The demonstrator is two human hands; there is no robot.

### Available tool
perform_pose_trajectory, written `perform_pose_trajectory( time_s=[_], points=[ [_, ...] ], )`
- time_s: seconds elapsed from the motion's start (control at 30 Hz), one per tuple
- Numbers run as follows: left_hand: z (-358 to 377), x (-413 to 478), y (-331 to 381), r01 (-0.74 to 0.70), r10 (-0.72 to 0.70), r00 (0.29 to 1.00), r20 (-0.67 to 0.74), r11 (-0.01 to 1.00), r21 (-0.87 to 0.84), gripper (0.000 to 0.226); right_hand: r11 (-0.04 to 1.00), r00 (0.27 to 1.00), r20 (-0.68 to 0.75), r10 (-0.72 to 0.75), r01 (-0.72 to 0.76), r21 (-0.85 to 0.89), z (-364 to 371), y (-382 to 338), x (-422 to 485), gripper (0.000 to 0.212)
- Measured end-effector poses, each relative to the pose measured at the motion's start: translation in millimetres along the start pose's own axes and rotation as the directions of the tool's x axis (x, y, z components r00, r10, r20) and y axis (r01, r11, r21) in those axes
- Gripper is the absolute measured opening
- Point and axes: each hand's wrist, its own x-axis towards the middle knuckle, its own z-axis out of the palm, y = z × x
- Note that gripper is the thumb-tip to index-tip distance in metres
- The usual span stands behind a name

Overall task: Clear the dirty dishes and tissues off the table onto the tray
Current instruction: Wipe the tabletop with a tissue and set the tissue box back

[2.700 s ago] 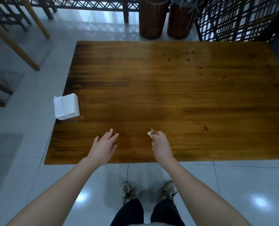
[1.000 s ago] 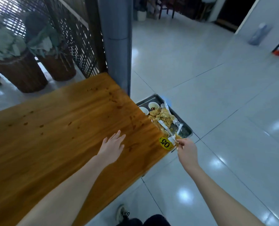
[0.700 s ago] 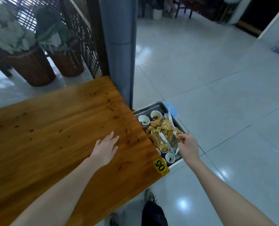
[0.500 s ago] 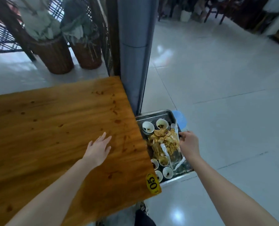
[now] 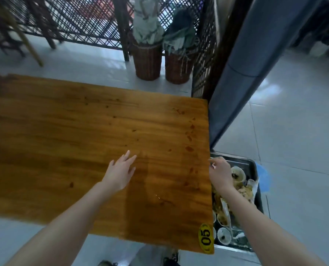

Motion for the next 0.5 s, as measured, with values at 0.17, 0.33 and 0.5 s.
perform_pose_trajectory(
  time_s=[0.17,0.33,0.5],
  points=[
    [-25.0,-31.2,-77.4,0.082,-0.084,0.995,-0.045,0.995,-0.049,0.051,0.987,0.986,0.054,-0.158,0.157,0.029,47.5,-82.0,-18.0,0.027],
    [-53.4,-71.2,-168.2,0.118,-0.123,0.990,-0.066,0.991,-0.068,0.052,0.975,0.973,0.060,-0.222,0.221,0.033,102.2,-177.4,-56.9,0.027],
    [-81.2,-112.9,-263.1,0.145,-0.154,0.983,-0.098,0.985,-0.092,0.051,0.951,0.950,0.061,-0.306,0.301,0.074,155.7,-281.4,-103.3,0.025]
  ],
)
